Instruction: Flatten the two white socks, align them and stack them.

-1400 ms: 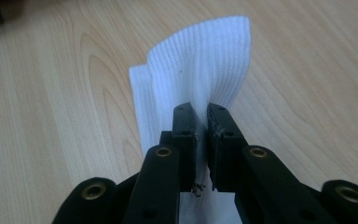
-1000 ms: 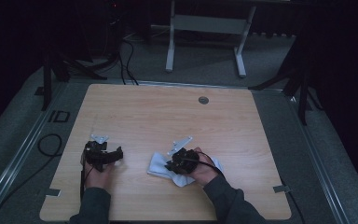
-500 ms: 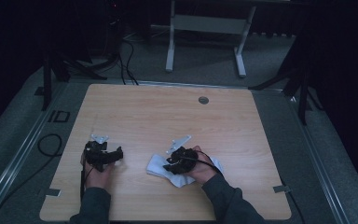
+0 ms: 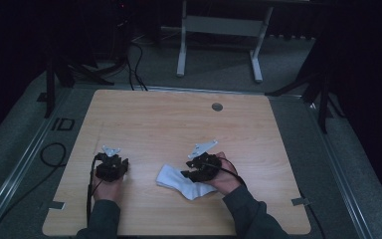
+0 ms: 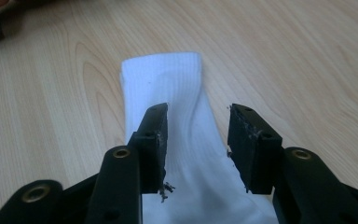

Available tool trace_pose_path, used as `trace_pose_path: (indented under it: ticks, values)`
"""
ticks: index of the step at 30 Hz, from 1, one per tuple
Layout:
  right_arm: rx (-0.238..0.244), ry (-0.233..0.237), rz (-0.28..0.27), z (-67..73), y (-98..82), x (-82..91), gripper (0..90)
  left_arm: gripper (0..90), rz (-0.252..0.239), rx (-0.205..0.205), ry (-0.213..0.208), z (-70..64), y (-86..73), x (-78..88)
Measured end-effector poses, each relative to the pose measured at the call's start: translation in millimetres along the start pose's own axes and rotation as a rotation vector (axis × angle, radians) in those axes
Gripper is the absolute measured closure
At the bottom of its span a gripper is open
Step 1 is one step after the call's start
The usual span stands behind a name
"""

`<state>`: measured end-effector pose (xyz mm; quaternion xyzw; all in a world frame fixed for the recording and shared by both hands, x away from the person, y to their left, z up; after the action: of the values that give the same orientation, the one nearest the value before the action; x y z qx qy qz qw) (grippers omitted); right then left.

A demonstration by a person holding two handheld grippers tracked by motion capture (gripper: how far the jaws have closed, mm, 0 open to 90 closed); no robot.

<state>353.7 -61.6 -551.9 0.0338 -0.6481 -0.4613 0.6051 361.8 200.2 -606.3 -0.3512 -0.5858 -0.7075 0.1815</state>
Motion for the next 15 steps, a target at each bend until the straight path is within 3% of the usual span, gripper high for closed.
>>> trace_pose_path:
  ticks: [4,10,15]
  values:
    - [-0.008,-0.018,-0.004,-7.2,-3.4,9.8,57.4,89.3,-0.050,-0.035,-0.074,-19.8,10.9,9.6]
    - [-0.030,-0.044,-0.010,-18.0,-9.9,22.2,57.4,89.7,-0.082,-0.137,-0.159,-54.8,22.3,17.9]
    - [-0.042,-0.061,-0.015,-24.8,-15.8,31.2,58.7,89.7,-0.074,-0.184,-0.214,-76.5,23.7,18.6]
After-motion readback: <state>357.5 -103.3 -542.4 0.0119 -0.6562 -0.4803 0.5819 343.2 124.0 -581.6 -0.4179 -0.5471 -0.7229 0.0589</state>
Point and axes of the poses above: each handheld gripper's, and its own axes: x roughly backward along the jaws, y roughly out of its top, z roughly to its left, the point moved 7 cm from there along -x, roughly forward along the jaws, and after that the axes turned 11 degrees about -x, right-handed, at the moved point
